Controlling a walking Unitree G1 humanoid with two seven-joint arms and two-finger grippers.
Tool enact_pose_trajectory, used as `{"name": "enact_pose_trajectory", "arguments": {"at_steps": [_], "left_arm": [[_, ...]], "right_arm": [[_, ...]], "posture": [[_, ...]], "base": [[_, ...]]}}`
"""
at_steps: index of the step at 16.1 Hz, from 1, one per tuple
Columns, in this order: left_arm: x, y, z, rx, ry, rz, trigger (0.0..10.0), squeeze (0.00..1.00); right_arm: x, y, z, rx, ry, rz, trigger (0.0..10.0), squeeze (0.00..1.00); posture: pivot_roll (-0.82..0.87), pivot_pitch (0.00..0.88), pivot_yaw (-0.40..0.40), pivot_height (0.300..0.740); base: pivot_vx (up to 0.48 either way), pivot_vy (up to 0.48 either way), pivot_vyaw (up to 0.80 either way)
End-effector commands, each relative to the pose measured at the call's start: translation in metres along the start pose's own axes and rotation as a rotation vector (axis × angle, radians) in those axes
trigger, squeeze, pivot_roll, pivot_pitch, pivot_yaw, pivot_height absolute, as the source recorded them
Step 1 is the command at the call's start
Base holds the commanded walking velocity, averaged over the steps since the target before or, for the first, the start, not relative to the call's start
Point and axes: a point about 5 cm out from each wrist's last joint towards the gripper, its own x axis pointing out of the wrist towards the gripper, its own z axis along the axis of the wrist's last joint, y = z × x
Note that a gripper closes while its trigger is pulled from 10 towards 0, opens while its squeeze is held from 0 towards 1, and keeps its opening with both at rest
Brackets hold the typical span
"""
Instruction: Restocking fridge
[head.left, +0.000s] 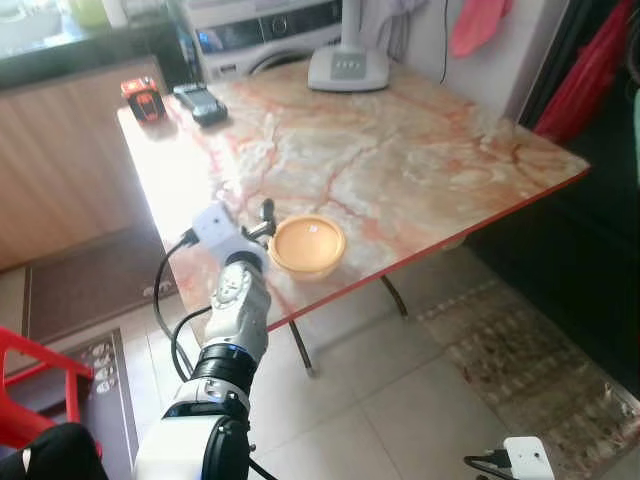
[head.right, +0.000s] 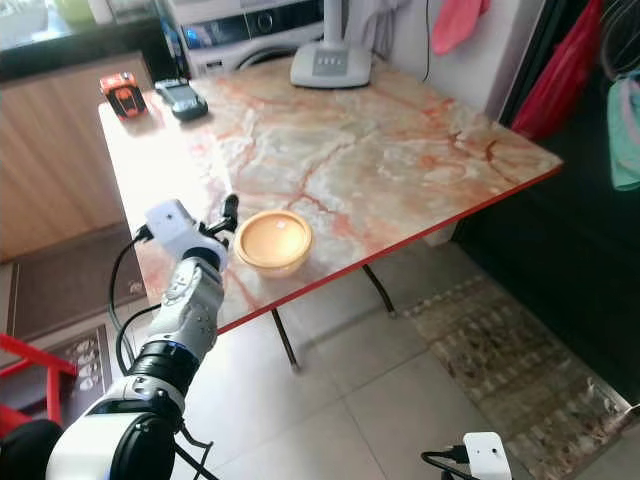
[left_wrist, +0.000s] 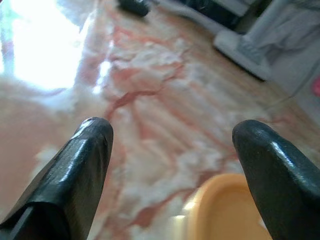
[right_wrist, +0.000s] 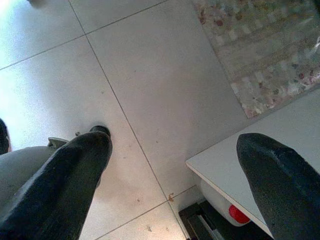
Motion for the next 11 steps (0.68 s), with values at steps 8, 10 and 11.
{"name": "enact_pose_trajectory", "arguments": {"at_steps": [8, 10, 11], "left_arm": [[-0.003, -0.017, -0.02, -0.077, 0.155, -0.089, 10.0, 0.0], [-0.006, -0.022, -0.027, -0.08, 0.182, -0.108, 10.0, 0.0], [-0.007, -0.023, -0.03, -0.08, 0.189, -0.111, 10.0, 0.0]], "right_arm": [[-0.001, 0.0, -0.004, -0.019, 0.014, -0.002, 10.0, 0.0], [-0.001, 0.0, -0.004, -0.021, 0.013, -0.004, 10.0, 0.0], [-0.001, 0.0, -0.005, -0.023, 0.012, -0.004, 10.0, 0.0]], "posture": [[0.02, 0.06, 0.035, 0.74], [0.02, 0.058, 0.035, 0.74], [0.02, 0.054, 0.037, 0.74]], "base": [[0.0, 0.0, 0.0], [0.0, 0.0, 0.0], [0.0, 0.0, 0.0]]}}
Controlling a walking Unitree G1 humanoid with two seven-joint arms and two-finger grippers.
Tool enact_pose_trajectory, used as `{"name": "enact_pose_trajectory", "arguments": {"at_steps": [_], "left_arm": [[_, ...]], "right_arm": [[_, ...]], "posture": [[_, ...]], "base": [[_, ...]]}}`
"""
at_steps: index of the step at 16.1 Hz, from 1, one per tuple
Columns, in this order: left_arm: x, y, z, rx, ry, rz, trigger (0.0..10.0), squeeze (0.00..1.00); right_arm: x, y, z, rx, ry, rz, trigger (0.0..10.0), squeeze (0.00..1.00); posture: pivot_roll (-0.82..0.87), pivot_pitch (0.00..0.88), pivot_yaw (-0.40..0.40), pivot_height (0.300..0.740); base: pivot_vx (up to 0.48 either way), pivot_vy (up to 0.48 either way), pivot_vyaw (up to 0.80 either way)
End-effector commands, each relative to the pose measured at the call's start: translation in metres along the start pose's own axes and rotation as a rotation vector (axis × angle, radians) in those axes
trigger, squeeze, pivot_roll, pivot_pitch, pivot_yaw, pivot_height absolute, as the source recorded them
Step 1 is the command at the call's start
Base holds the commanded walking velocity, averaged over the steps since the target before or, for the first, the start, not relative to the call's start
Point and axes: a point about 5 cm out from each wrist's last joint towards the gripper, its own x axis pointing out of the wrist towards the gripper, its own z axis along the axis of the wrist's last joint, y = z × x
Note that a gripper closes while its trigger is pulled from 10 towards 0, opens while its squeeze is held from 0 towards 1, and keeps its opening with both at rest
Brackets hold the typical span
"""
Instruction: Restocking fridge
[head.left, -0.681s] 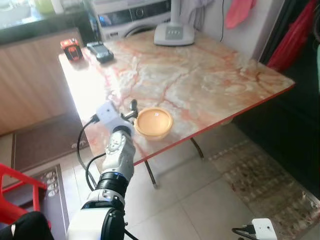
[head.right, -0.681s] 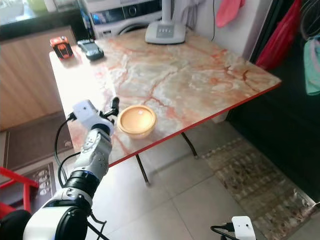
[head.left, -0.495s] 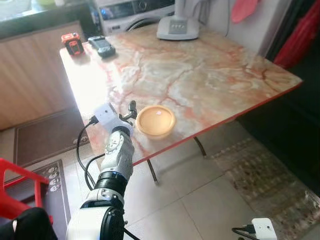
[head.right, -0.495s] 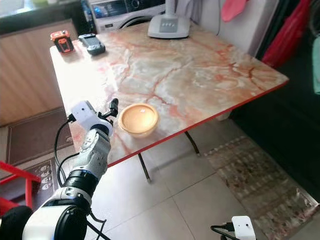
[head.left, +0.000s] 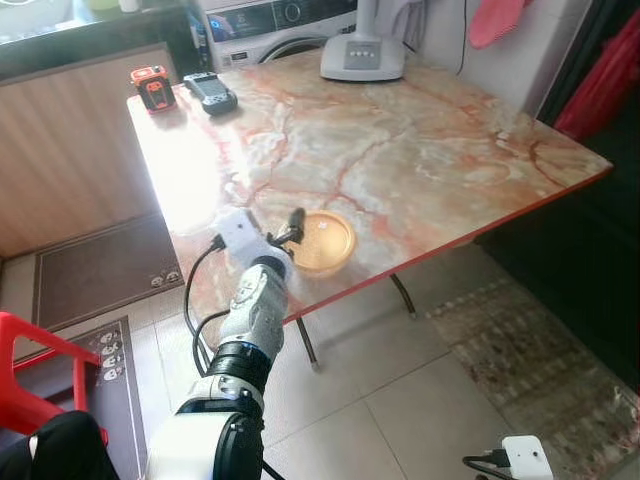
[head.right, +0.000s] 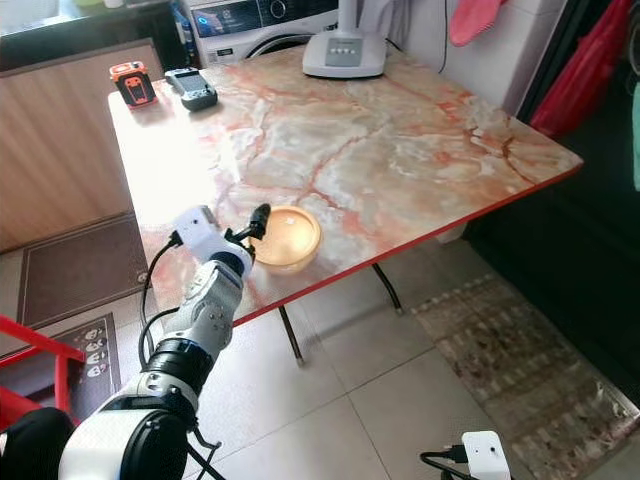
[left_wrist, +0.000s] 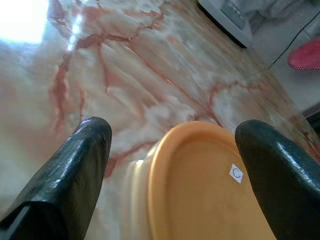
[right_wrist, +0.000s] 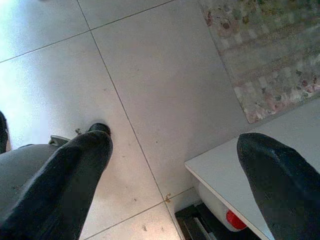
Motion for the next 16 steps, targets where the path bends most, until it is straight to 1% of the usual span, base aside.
{"name": "enact_pose_trajectory", "arguments": {"at_steps": [1, 3, 6, 9, 11, 12, 14, 16], "left_arm": [[-0.003, 0.001, -0.011, 0.011, 0.044, -0.002, 10.0, 0.0], [-0.004, -0.003, -0.014, 0.011, 0.055, -0.02, 10.0, 0.0], [-0.005, -0.004, -0.016, 0.005, 0.062, -0.015, 10.0, 0.0], [-0.006, 0.001, -0.019, 0.002, 0.066, 0.029, 10.0, 0.0], [-0.007, 0.006, -0.023, -0.042, 0.09, 0.054, 10.0, 0.0], [-0.007, 0.006, -0.024, -0.049, 0.095, 0.053, 10.0, 0.0], [-0.007, 0.001, -0.031, -0.103, 0.15, 0.009, 10.0, 0.0], [-0.007, -0.001, -0.034, -0.093, 0.167, -0.013, 10.0, 0.0]], "right_arm": [[-0.001, 0.0, -0.005, -0.003, 0.01, -0.002, 10.0, 0.0], [-0.001, 0.001, -0.005, -0.001, 0.006, -0.001, 10.0, 0.0], [-0.001, 0.001, -0.004, 0.005, 0.002, -0.001, 10.0, 0.0], [-0.001, 0.002, -0.004, 0.006, 0.001, 0.001, 10.0, 0.0], [-0.001, 0.002, -0.003, 0.006, -0.002, 0.002, 10.0, 0.0], [-0.001, 0.002, -0.003, 0.006, -0.003, 0.003, 10.0, 0.0], [-0.001, 0.001, -0.002, 0.001, -0.005, 0.003, 10.0, 0.0], [-0.001, 0.001, -0.002, 0.0, -0.007, 0.002, 10.0, 0.0]], "posture": [[0.02, 0.054, 0.037, 0.74], [0.02, 0.059, 0.04, 0.74], [0.02, 0.064, 0.042, 0.74], [0.02, 0.066, 0.042, 0.74], [0.02, 0.069, 0.042, 0.74], [0.02, 0.069, 0.042, 0.74], [0.03, 0.072, 0.041, 0.74], [0.02, 0.072, 0.041, 0.74]], "base": [[0.0, 0.0, 0.0], [0.0, 0.0, 0.0], [0.0, 0.0, 0.0], [0.0, 0.0, 0.0], [0.0, 0.0, 0.0], [0.0, 0.0, 0.0], [0.0, 0.0, 0.0], [0.0, 0.0, 0.0]]}}
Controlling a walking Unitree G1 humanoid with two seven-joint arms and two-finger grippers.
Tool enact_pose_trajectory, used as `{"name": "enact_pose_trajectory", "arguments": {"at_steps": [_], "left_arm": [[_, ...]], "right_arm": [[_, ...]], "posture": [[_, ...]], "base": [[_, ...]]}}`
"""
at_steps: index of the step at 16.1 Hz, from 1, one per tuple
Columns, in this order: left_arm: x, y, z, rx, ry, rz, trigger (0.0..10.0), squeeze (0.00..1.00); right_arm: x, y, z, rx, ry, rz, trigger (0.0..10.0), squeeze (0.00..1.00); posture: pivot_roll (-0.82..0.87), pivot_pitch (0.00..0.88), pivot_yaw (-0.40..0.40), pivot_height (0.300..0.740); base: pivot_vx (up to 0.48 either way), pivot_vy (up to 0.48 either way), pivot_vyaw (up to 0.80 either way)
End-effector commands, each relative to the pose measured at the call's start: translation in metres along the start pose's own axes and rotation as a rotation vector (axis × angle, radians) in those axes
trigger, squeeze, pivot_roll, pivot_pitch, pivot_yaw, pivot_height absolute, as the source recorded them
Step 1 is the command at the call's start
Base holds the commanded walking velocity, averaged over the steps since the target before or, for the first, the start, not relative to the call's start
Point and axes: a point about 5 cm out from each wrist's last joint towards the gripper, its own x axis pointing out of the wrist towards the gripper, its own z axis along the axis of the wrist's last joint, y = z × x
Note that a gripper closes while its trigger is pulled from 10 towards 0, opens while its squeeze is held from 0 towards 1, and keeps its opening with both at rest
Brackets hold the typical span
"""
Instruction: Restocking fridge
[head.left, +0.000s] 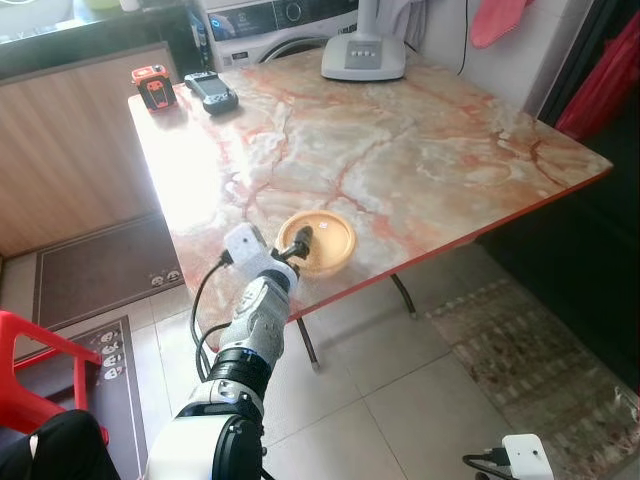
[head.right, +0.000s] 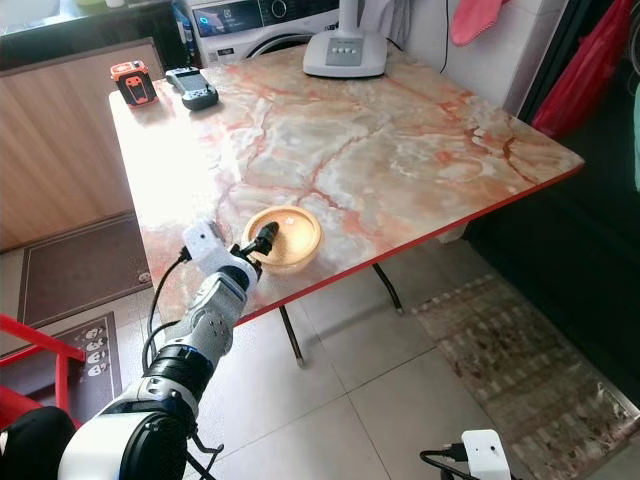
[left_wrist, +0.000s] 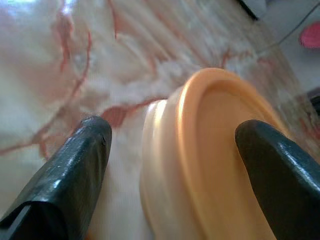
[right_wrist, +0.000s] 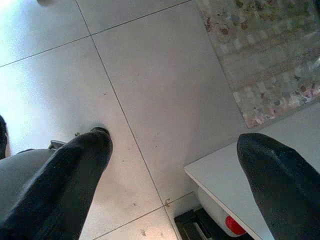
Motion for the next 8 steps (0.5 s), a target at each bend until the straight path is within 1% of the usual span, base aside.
{"name": "enact_pose_trajectory", "arguments": {"at_steps": [1, 5, 7, 8], "left_arm": [[-0.002, -0.0098, -0.0173, -0.034, 0.065, -0.029, 10.0, 0.0], [-0.0015, -0.0153, -0.0214, -0.039, 0.104, -0.079, 10.0, 0.0], [-0.0012, -0.0168, -0.0262, -0.024, 0.149, -0.105, 10.0, 0.0], [-0.0012, -0.0176, -0.0267, -0.02, 0.155, -0.114, 10.0, 0.0]], "right_arm": [[-0.0007, 0.0013, -0.0042, 0.002, 0.011, 0.001, 10.0, 0.0], [-0.0007, 0.0012, -0.0043, -0.005, 0.012, 0.002, 10.0, 0.0], [-0.0007, 0.0012, -0.0041, -0.013, 0.012, 0.003, 10.0, 0.0], [-0.0007, 0.0012, -0.004, -0.016, 0.013, 0.003, 10.0, 0.0]], "posture": [[0.02, 0.072, 0.041, 0.74], [0.02, 0.073, 0.041, 0.74], [0.02, 0.075, 0.042, 0.74], [0.02, 0.075, 0.042, 0.74]], "base": [[0.0, 0.0, 0.0], [0.0, 0.0, 0.0], [0.0, 0.0, 0.0], [0.0, 0.0, 0.0]]}}
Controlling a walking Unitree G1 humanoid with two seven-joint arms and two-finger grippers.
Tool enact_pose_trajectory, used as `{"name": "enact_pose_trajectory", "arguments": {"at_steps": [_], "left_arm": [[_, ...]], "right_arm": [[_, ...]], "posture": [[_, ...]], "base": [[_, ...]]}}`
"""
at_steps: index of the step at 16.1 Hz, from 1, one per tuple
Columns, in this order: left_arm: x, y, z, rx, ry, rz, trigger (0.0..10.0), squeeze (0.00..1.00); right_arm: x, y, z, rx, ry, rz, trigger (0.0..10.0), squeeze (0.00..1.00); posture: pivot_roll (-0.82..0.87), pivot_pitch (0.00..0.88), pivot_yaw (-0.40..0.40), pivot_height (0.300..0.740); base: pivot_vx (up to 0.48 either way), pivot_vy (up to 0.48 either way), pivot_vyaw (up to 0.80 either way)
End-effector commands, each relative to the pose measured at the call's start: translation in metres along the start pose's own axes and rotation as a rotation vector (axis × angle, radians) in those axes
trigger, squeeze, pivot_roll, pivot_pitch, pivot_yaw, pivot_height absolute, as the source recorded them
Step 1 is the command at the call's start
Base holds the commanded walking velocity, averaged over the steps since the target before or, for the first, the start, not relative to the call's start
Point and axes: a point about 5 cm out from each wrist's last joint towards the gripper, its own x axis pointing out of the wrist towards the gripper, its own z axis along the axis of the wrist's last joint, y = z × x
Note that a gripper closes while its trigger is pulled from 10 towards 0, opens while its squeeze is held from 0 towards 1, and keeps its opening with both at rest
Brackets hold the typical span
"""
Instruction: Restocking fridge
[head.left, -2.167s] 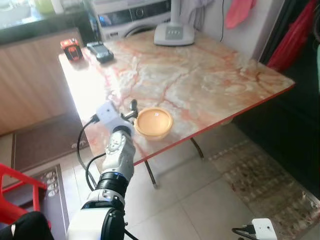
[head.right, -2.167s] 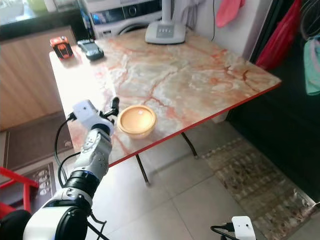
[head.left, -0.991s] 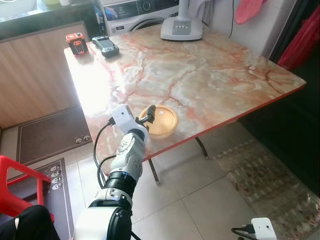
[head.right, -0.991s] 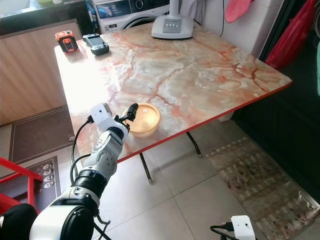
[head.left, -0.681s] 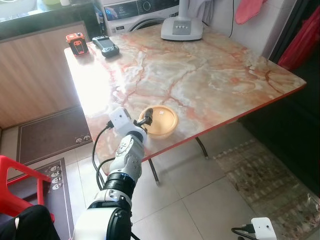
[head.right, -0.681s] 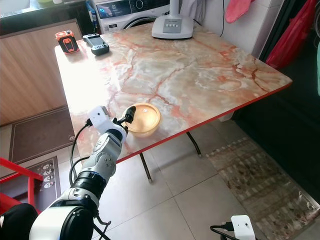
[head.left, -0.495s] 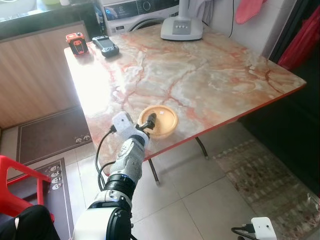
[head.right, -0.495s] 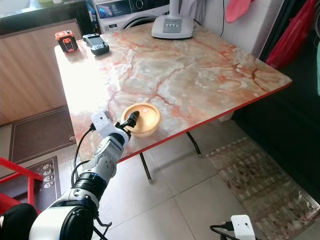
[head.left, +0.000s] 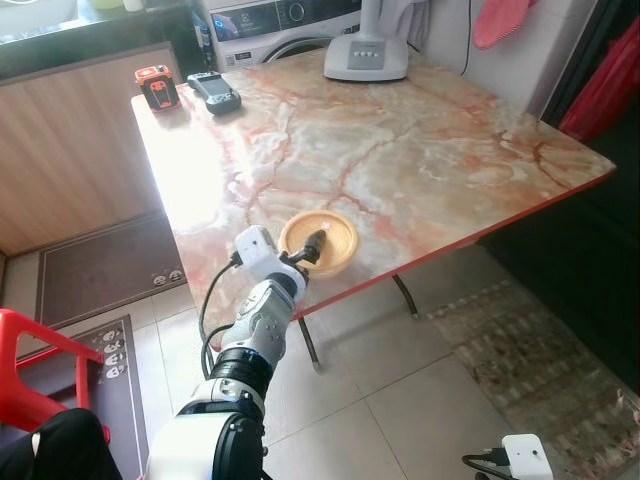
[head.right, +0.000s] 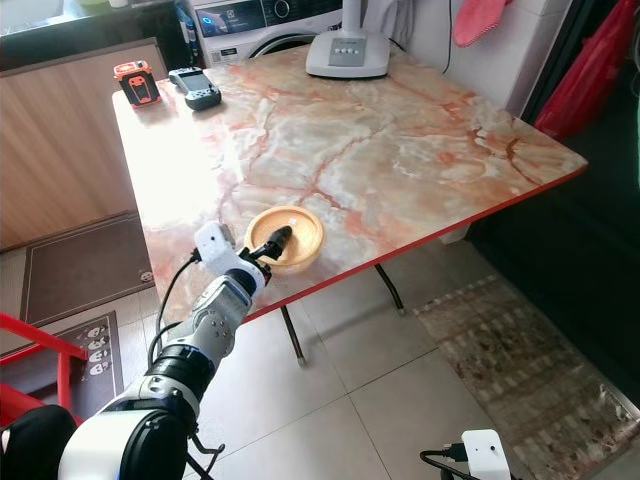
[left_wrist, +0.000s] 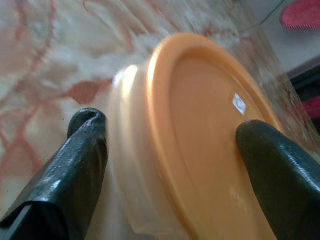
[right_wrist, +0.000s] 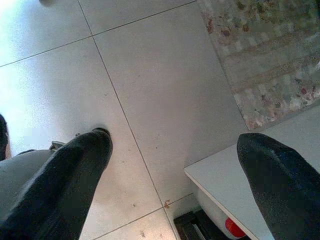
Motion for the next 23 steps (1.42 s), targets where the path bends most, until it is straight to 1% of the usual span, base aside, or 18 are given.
{"name": "enact_pose_trajectory", "arguments": {"at_steps": [1, 3, 4, 5, 12, 16, 18, 23], "left_arm": [[0.001, -0.014, -0.018, -0.014, 0.083, -0.048, 10.0, 0.0], [0.001, -0.016, -0.019, 0.024, 0.096, -0.065, 10.0, 0.0], [0.001, -0.016, -0.018, 0.037, 0.091, -0.069, 2.4, 0.0], [0.002, -0.016, -0.018, 0.038, 0.085, -0.07, 0.0, 0.0], [0.002, -0.013, -0.01, 0.066, 0.04, -0.06, 0.0, 0.0], [0.002, -0.013, -0.001, 0.052, -0.018, -0.067, 0.0, 0.0], [0.002, -0.011, -0.001, 0.061, -0.017, -0.061, 0.0, 0.0], [0.002, -0.008, 0.003, 0.034, -0.044, -0.055, 0.0, 0.0]], "right_arm": [[-0.001, 0.001, -0.004, -0.016, 0.014, 0.002, 10.0, 0.0], [-0.001, 0.001, -0.004, -0.019, 0.015, 0.001, 10.0, 0.0], [-0.001, 0.001, -0.004, -0.022, 0.015, 0.001, 10.0, 0.0], [-0.001, 0.001, -0.004, -0.024, 0.016, 0.001, 10.0, 0.0], [-0.001, 0.001, -0.004, -0.034, 0.017, 0.002, 10.0, 0.0], [-0.001, 0.001, -0.004, -0.035, 0.017, 0.002, 10.0, 0.0], [-0.001, 0.001, -0.004, -0.035, 0.018, 0.003, 10.0, 0.0], [-0.001, 0.0, -0.004, -0.032, 0.017, -0.001, 10.0, 0.0]], "posture": [[0.02, 0.075, 0.042, 0.74], [0.02, 0.075, 0.042, 0.74], [0.02, 0.075, 0.042, 0.74], [0.02, 0.077, 0.042, 0.74], [0.02, 0.078, 0.04, 0.74], [0.02, 0.079, 0.039, 0.74], [0.02, 0.079, 0.039, 0.74], [0.02, 0.078, 0.038, 0.74]], "base": [[0.0, 0.0, 0.0], [0.0, 0.0, 0.0], [0.0, 0.0, 0.0], [0.0, 0.0, 0.0], [0.0, 0.0, 0.0], [0.0, 0.0, 0.0], [0.0, 0.0, 0.0], [0.0, 0.0, 0.0]]}}
